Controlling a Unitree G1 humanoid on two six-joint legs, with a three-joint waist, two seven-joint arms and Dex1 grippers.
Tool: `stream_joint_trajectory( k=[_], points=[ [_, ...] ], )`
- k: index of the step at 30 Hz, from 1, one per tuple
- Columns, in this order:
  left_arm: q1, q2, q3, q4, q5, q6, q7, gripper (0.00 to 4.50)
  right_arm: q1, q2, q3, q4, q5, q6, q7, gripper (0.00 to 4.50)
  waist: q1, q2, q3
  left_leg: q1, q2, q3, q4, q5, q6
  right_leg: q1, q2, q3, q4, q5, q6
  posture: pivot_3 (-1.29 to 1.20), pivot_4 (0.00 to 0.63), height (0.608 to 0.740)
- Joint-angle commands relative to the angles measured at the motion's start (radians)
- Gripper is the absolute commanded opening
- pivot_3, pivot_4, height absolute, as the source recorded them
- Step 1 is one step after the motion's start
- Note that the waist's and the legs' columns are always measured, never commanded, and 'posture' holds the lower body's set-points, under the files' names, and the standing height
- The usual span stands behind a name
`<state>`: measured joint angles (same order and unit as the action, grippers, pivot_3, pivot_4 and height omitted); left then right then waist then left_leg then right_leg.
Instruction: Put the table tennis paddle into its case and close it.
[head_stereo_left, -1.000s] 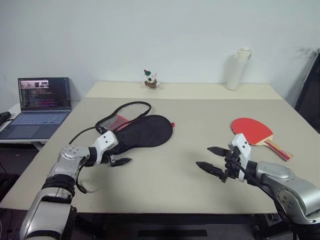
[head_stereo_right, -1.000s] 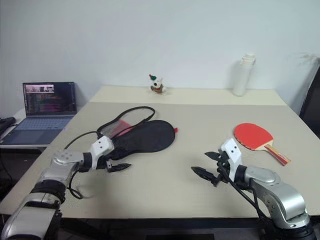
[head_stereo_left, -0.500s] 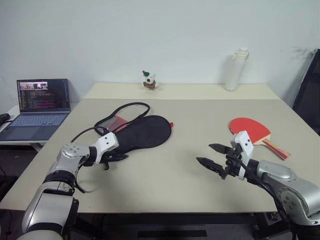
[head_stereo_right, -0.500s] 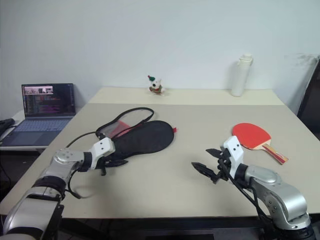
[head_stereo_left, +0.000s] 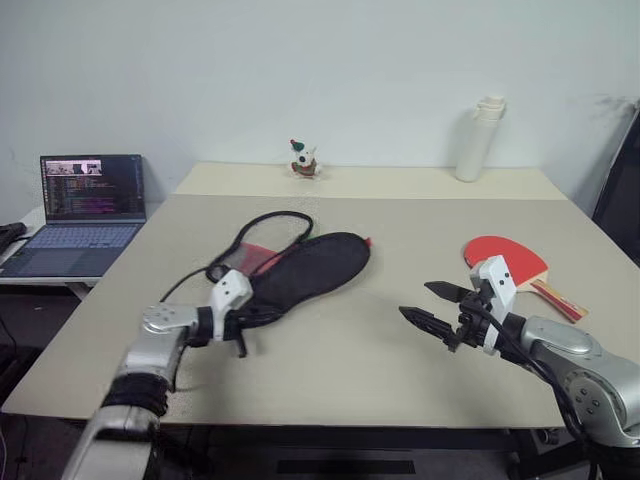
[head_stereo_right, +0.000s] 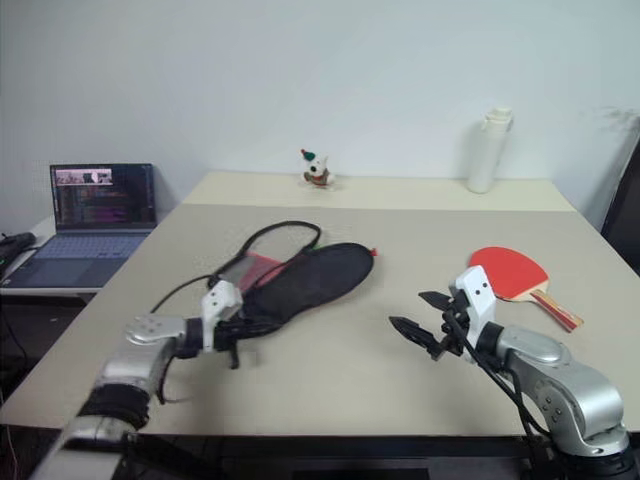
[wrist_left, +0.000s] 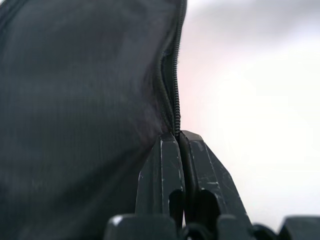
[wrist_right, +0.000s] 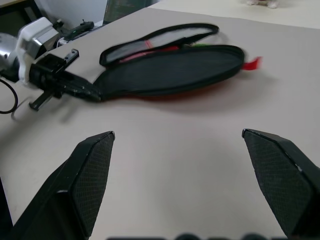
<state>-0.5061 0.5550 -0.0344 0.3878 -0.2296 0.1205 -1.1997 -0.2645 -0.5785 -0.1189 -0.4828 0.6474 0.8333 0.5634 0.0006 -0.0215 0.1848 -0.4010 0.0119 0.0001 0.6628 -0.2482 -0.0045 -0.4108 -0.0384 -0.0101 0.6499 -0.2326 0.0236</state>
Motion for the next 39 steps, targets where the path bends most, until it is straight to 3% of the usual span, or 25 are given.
stream_joint_trajectory(
  k=[1,5,9,13,16,19,23,28,33,39],
  points=[
    [0.032,-0.04,-0.031,-0.229,-0.04,0.165,0.081,0.02,0.003,-0.021,-0.036,-0.017,0.007,-0.017,0.006,4.5,-0.002,0.0,0.0,0.0,0.0,0.0,0.0,0.0,0.0,0.0,0.0,0.0,0.0,0.0,0.0,0.0,0.15,0.74],
    [0.027,-0.135,-0.075,-0.3,-0.023,0.281,0.204,0.02,0.022,-0.043,-0.043,-0.024,0.013,-0.013,0.021,4.5,-0.001,0.0,0.0,0.001,0.0,0.0,0.0,0.0,0.0,0.001,0.002,0.0,0.0,-0.002,0.005,0.0,0.15,0.74],
    [0.02,-0.152,-0.088,-0.285,-0.006,0.321,0.259,0.02,0.034,-0.052,-0.041,-0.031,0.016,-0.01,0.021,4.5,-0.008,0.0,0.0,0.002,0.001,0.001,0.0,0.0,0.0,0.001,0.003,0.0,0.0,-0.002,0.005,0.0,0.15,0.74],
    [0.032,-0.139,-0.098,-0.287,-0.004,0.328,0.261,0.99,0.048,-0.055,-0.043,-0.038,0.02,-0.008,0.018,4.5,-0.008,0.0,0.0,0.002,0.001,0.001,0.0,0.0,0.0,0.001,0.004,0.0,0.0,-0.002,0.005,0.0,0.15,0.74],
    [0.057,-0.126,-0.09,-0.326,-0.043,0.342,0.227,2.05,0.056,-0.047,-0.048,-0.034,0.03,0.007,0.008,4.5,-0.007,0.0,0.0,0.002,0.001,0.001,0.0,0.0,0.0,0.001,0.003,0.0,-0.001,-0.002,0.005,0.0,0.15,0.74],
    [0.094,-0.069,-0.062,-0.405,-0.156,0.376,0.088,3.1,0.056,-0.046,-0.044,-0.03,0.043,0.034,-0.002,4.5,-0.007,0.0,0.0,0.002,0.001,0.001,-0.001,0.0,0.0,0.001,0.003,0.0,-0.002,-0.002,0.005,0.0,0.15,0.74],
    [0.101,0.036,0.009,-0.401,-0.22,0.379,0.006,3.1,0.054,-0.034,-0.032,-0.035,0.065,0.079,-0.022,4.5,-0.006,0.0,0.0,0.001,0.002,0.0,-0.001,0.0,0.0,0.0,0.003,0.0,-0.001,-0.002,0.005,0.0,0.15,0.74],
    [0.059,0.145,0.088,-0.242,-0.167,0.269,0.021,3.1,0.019,0.048,-0.005,-0.032,0.099,0.16,-0.11,4.5,-0.006,0.0,0.0,0.002,0.002,0.001,-0.001,0.0,0.0,0.001,0.004,0.0,-0.001,-0.003,0.005,0.0,0.15,0.74],
    [0.035,0.206,0.119,-0.169,-0.153,0.216,-0.001,3.1,-0.05,0.18,0.05,0.055,0.048,0.239,-0.267,4.5,-0.006,0.0,0.0,0.001,0.001,0.001,-0.001,0.0,0.0,0.0,0.003,0.0,-0.002,-0.002,0.005,0.0,0.15,0.74],
    [0.021,0.227,0.117,-0.157,-0.152,0.204,-0.011,3.1,-0.132,0.349,0.02,0.2,0.019,0.334,-0.427,4.5,-0.003,0.0,0.0,0.001,0.001,0.001,-0.001,0.0,0.0,-0.001,0.002,0.0,-0.002,0.0,0.0,0.0,0.15,0.74]
  ],
)
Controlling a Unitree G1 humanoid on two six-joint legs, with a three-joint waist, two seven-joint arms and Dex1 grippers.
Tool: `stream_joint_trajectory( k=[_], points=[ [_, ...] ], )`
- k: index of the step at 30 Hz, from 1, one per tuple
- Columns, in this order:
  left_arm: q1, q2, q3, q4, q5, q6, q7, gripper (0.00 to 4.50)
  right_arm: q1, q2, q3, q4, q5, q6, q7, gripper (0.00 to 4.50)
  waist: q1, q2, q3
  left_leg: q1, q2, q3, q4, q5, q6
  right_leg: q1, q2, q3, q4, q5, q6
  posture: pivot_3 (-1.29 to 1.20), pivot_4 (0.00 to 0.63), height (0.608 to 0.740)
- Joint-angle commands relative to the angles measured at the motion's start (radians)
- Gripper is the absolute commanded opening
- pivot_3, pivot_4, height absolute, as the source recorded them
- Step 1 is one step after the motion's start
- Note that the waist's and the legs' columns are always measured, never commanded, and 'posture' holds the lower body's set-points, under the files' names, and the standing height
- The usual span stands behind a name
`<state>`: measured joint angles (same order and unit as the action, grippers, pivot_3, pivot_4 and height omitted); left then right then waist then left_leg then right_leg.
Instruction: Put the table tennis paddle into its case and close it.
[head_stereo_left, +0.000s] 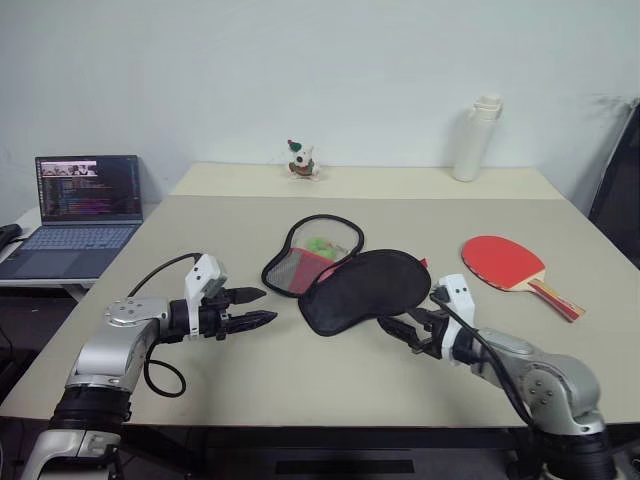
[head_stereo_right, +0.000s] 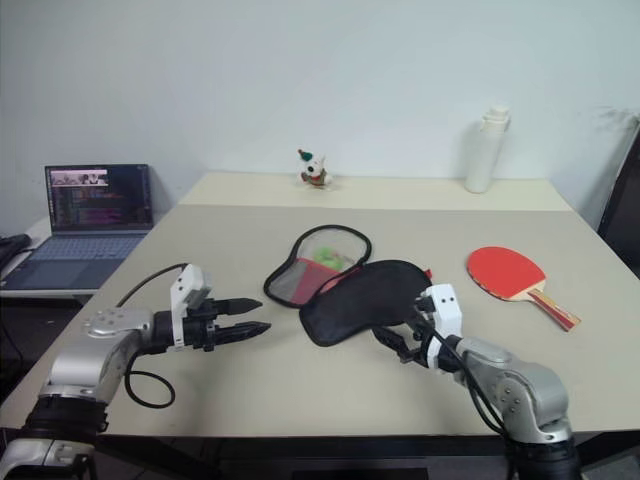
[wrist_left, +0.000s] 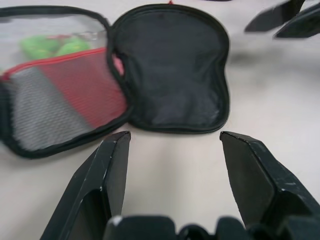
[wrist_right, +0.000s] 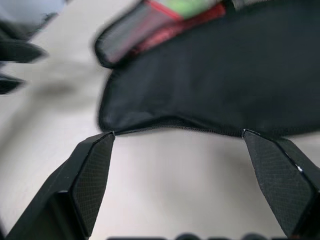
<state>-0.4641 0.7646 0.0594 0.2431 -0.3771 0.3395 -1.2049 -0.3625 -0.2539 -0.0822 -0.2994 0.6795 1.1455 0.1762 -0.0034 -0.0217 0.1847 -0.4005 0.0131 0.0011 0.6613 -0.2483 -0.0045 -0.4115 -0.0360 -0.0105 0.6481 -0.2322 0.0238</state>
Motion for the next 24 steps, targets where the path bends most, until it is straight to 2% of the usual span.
stream_joint_trajectory(
  k=[1,6,12,22,24],
  points=[
    [-0.022,0.018,0.023,-0.015,-0.003,-0.016,-0.005,3.1,-0.043,0.046,-0.016,0.028,-0.007,0.035,-0.049,4.5,0.0,0.0,0.0,0.0,0.0,0.0,0.0,0.0,0.0,0.0,0.0,0.0,0.0,0.0,0.0,0.0,0.15,0.74],
    [-0.016,0.016,0.024,-0.045,-0.007,-0.002,0.003,3.1,-0.086,0.143,0.008,0.066,-0.006,0.051,-0.063,4.5,-0.005,0.0,0.0,0.0,0.001,0.0,0.0,0.0,0.0,-0.001,0.001,0.0,0.001,0.0,0.0,0.0,0.15,0.74],
    [0.005,0.021,0.034,-0.078,-0.014,0.015,0.015,3.1,-0.145,0.235,0.051,0.171,-0.065,-0.036,-0.064,4.5,-0.01,0.0,0.0,0.0,0.001,0.0,0.0,0.0,0.0,-0.001,0.001,0.0,0.001,0.0,0.0,0.0,0.15,0.74],
    [0.023,0.022,0.047,-0.117,-0.02,0.04,0.041,3.1,-0.191,0.305,0.117,0.295,-0.161,-0.161,-0.039,4.5,-0.022,0.0,0.0,0.0,0.001,0.0,0.0,0.0,0.0,-0.001,0.001,0.0,0.001,0.0,0.0,0.0,0.15,0.74],
    [0.032,0.022,0.052,-0.133,-0.023,0.048,0.048,3.12,-0.19,0.315,0.106,0.306,-0.173,-0.171,-0.052,4.13,-0.026,0.0,0.0,0.0,0.001,0.0,-0.001,0.0,0.0,-0.001,0.001,0.0,0.001,0.0,0.0,0.0,0.15,0.74]
  ],
)
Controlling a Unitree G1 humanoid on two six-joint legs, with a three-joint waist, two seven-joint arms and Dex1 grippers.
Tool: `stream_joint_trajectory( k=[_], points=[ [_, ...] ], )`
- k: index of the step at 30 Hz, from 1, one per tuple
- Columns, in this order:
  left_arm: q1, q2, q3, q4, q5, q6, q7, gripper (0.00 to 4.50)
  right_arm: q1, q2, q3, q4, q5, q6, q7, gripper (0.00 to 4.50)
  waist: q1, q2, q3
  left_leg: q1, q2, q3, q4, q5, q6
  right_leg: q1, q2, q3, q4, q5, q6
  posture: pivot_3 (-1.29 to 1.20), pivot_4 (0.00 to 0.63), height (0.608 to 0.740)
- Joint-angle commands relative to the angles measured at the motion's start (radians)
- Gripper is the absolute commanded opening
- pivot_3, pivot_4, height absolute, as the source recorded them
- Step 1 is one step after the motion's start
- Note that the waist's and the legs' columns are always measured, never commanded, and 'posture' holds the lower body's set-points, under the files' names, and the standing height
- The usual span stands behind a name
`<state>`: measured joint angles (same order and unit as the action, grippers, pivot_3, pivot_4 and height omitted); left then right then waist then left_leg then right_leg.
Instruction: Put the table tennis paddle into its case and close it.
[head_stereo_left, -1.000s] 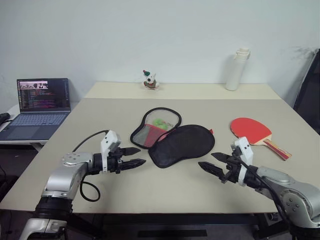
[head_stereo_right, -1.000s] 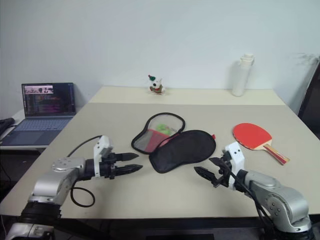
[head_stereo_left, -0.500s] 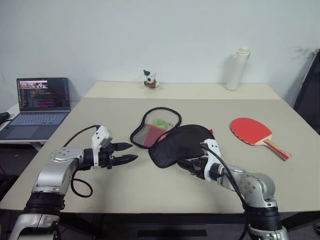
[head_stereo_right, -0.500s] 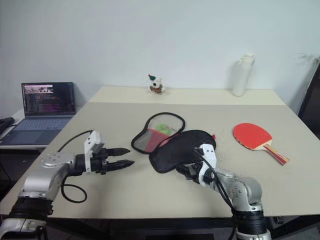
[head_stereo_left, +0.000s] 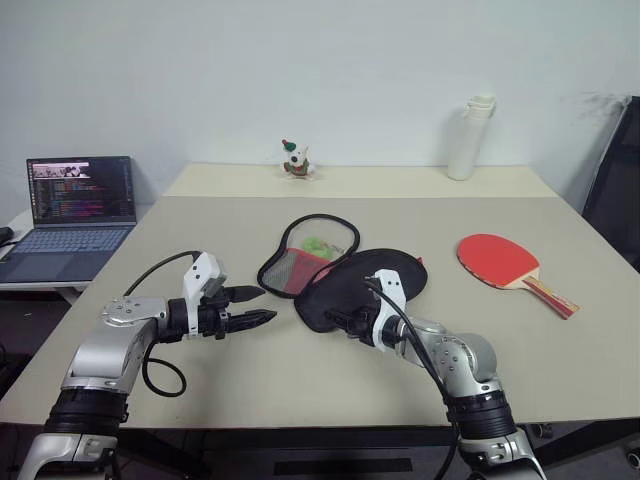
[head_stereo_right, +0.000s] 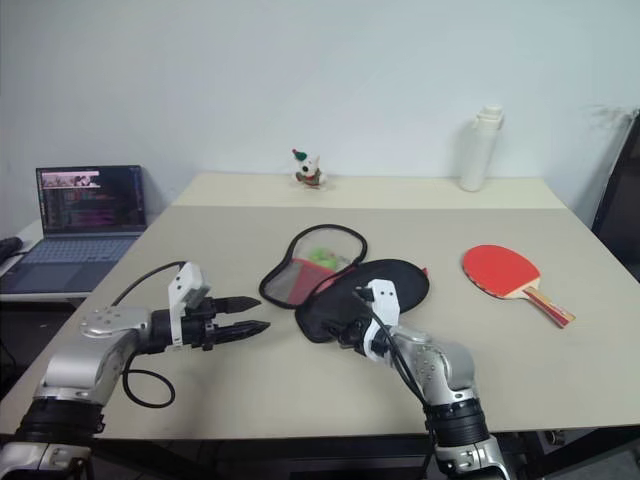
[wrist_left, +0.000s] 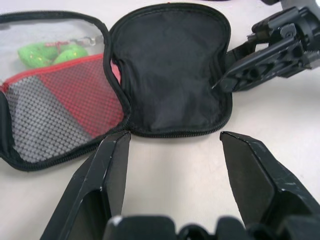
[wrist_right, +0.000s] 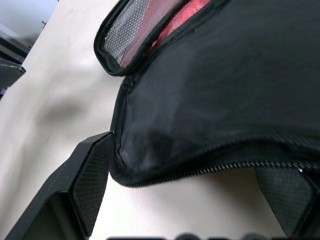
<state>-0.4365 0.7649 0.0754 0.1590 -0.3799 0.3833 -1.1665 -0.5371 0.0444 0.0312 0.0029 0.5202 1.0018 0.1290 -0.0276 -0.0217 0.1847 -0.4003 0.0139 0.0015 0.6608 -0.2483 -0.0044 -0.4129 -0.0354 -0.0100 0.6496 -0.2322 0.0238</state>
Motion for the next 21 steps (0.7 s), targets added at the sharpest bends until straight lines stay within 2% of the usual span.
stream_joint_trajectory(
  k=[1,7,12,13,18,21],
  points=[
    [0.011,0.021,0.039,-0.061,-0.022,0.009,0.014,3.12,-0.015,0.022,-0.018,0.01,-0.014,-0.028,-0.01,3.91,-0.002,0.0,0.0,0.0,0.0,0.0,0.0,0.0,0.0,0.0,0.0,0.0,0.0,0.0,0.0,0.0,0.15,0.74],
    [0.059,0.012,0.057,-0.136,-0.043,0.034,0.046,3.12,-0.019,0.027,-0.058,0.018,0.0,0.011,-0.005,1.9,-0.003,0.0,0.0,0.0,0.0,0.0,0.0,0.0,0.0,-0.001,0.0,0.0,0.0,0.0,0.0,0.0,0.15,0.74],
    [0.102,-0.007,0.058,-0.221,-0.069,0.059,0.079,3.12,-0.012,-0.026,-0.095,-0.056,0.043,0.113,0.023,0.18,-0.002,0.0,0.0,-0.001,0.0,0.0,-0.001,0.0,0.0,-0.001,-0.001,0.0,0.0,0.0,0.0,0.0,0.15,0.74],
    [0.107,-0.013,0.056,-0.236,-0.075,0.063,0.086,3.12,-0.01,-0.046,-0.103,-0.075,0.054,0.137,0.03,0.05,-0.001,0.0,0.0,-0.001,0.0,0.0,-0.001,0.0,0.0,-0.001,-0.001,0.0,0.0,0.0,0.0,0.0,0.15,0.74],
    [0.114,-0.023,0.045,-0.253,-0.081,0.068,0.102,3.12,-0.002,-0.159,-0.142,-0.141,0.098,0.24,0.078,0.05,0.001,0.0,0.0,-0.001,-0.001,0.0,0.0,0.0,0.0,0.0,-0.002,0.0,-0.001,0.0,0.0,0.0,0.15,0.74],
    [0.108,-0.025,0.036,-0.243,-0.08,0.062,0.097,3.12,-0.009,-0.271,-0.154,-0.171,0.129,0.313,0.142,0.05,0.001,0.0,0.0,-0.001,-0.001,0.0,-0.001,0.0,0.0,-0.001,-0.001,0.0,-0.001,0.0,0.0,0.0,0.15,0.74]
  ],
)
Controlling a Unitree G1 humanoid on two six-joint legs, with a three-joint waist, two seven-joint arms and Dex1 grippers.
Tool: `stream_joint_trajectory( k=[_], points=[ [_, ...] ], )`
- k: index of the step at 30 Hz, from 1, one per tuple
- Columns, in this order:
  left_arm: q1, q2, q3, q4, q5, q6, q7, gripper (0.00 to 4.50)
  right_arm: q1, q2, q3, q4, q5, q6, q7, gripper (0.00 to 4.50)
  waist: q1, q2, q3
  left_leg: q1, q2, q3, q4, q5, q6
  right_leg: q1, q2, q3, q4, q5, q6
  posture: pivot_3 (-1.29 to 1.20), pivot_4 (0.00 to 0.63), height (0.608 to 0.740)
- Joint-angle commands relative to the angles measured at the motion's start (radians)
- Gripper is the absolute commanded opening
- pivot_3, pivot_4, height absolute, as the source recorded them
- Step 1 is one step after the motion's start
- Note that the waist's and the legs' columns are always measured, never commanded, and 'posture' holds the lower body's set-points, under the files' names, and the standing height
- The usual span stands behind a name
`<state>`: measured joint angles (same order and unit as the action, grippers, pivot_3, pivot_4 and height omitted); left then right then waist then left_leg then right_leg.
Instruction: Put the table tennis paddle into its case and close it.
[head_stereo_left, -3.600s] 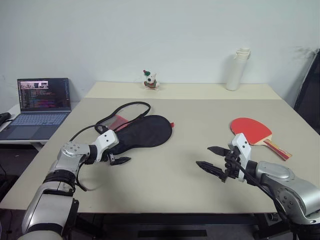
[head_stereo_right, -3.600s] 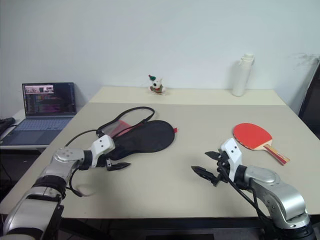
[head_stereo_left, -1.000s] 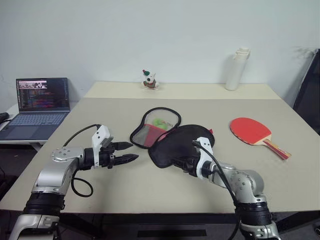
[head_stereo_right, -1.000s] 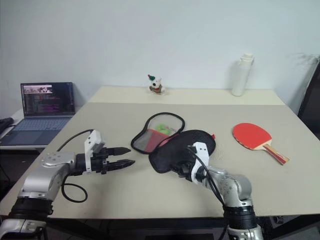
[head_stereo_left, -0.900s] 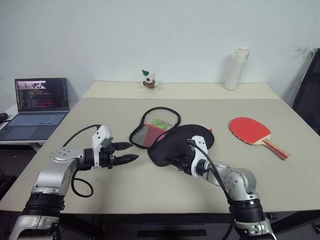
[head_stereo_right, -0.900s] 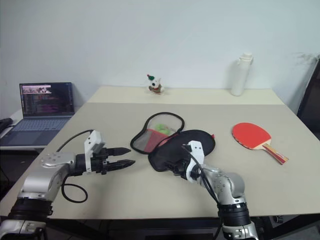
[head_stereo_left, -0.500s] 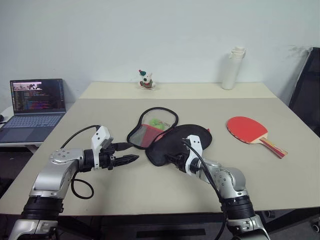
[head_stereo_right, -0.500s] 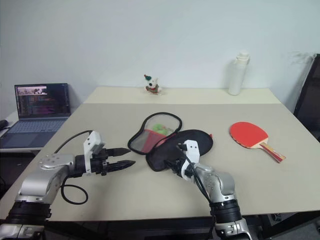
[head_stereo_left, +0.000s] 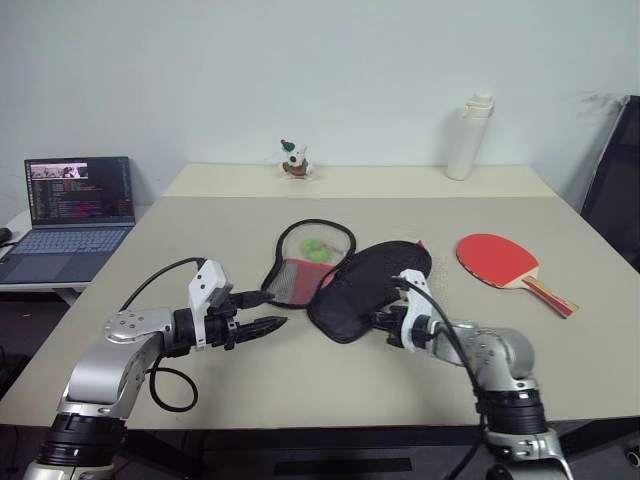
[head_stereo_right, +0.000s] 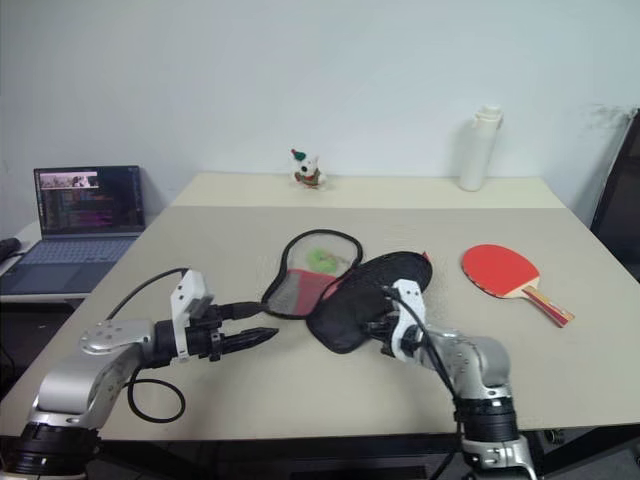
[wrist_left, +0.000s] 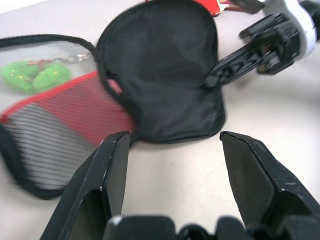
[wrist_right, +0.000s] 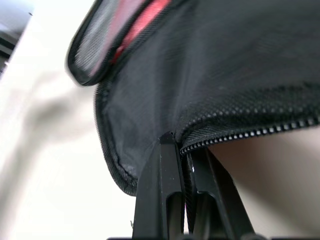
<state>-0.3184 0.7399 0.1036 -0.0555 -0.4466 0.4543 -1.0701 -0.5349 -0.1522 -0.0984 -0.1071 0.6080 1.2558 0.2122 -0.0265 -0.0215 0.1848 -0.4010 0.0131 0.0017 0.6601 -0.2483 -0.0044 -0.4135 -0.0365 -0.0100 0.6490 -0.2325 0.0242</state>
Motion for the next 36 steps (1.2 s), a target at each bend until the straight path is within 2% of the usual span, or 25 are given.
stream_joint_trajectory(
  k=[1,9,15,23,36],
  points=[
    [-0.013,-0.001,0.005,-0.026,-0.012,-0.01,0.0,3.12,-0.017,-0.118,-0.021,-0.06,0.046,0.073,0.085,0.05,0.0,0.0,0.0,0.0,0.0,0.0,0.0,0.0,0.0,0.0,0.0,0.0,0.0,0.0,0.0,0.0,0.15,0.74],
    [-0.018,-0.007,-0.004,-0.037,-0.024,-0.011,-0.013,3.12,-0.059,-0.353,0.014,0.01,0.046,0.089,0.241,0.05,0.0,0.0,0.0,0.0,0.0,0.001,0.0,0.0,0.0,0.0,0.0,0.0,-0.001,-0.002,0.004,0.0,0.15,0.74],
    [-0.004,0.002,-0.011,-0.07,-0.034,-0.017,-0.038,3.12,-0.059,-0.525,0.113,0.074,0.008,0.027,0.397,0.05,0.0,0.0,0.0,-0.001,0.0,0.001,0.0,0.0,0.0,0.0,0.0,0.0,-0.002,-0.002,0.004,0.0,0.15,0.74],
    [0.004,0.003,-0.016,-0.085,-0.032,-0.013,-0.042,3.12,-0.073,-0.624,0.175,0.162,-0.059,-0.059,0.511,0.05,0.001,0.0,0.001,-0.001,0.0,0.001,0.0,0.0,0.0,0.0,0.001,0.0,-0.002,-0.002,0.004,0.0,0.15,0.74],
    [-0.016,-0.004,-0.039,-0.07,-0.024,-0.018,-0.047,3.12,-0.216,-0.641,0.253,0.371,-0.212,-0.206,0.625,0.05,0.0,-0.001,0.001,-0.001,0.0,0.001,0.0,0.0,0.0,0.0,0.001,0.0,-0.002,-0.002,0.004,0.0,0.15,0.74]
  ],
)
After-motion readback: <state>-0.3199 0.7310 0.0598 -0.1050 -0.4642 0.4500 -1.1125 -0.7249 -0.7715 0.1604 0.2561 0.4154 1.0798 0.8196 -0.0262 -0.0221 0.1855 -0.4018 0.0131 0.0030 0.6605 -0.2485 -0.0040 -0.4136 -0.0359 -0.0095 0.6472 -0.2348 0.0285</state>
